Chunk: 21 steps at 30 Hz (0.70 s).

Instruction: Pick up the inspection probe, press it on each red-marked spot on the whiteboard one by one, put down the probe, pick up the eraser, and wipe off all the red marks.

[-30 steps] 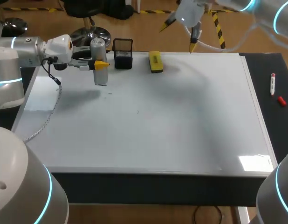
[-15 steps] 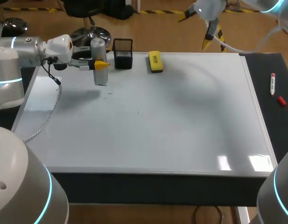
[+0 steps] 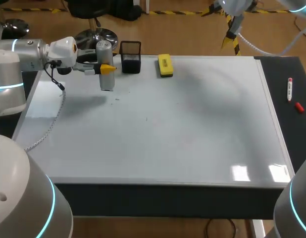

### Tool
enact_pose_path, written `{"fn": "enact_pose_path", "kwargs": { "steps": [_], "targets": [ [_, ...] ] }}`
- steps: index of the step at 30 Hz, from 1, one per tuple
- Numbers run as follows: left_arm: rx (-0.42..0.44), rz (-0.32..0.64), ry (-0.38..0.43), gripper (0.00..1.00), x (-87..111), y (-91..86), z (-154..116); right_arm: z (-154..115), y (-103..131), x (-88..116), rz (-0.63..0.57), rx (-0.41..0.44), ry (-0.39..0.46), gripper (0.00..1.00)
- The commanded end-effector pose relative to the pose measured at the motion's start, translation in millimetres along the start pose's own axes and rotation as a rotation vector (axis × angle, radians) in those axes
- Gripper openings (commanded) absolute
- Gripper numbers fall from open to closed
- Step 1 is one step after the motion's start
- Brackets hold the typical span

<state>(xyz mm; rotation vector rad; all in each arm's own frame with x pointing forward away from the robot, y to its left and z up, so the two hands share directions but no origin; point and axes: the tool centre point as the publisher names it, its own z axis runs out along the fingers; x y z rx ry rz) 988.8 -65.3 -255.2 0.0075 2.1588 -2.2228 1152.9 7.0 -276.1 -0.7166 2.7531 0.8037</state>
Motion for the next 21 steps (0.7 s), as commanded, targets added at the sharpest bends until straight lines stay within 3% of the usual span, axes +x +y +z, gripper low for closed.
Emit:
{"fn": "enact_pose_path", "kwargs": {
  "steps": [1, 10, 21],
  "targets": [
    [-0.002, 0.001, -0.004, 0.0, 1.1, -1.6, 0.4, -10.5, 0.1, 1.8, 0.024, 0.009, 0.007, 1.0],
    [-0.002, 0.001, -0.004, 0.0, 1.1, -1.6, 0.4, -15.7, -1.2, 5.0, 0.067, -0.009, -0.002, 1.0],
    [-0.002, 0.001, -0.004, 0.0, 1.1, -1.6, 0.4, -14.7, -1.8, 7.8, 0.024, -0.055, 0.008, 1.0]
  ]
}}
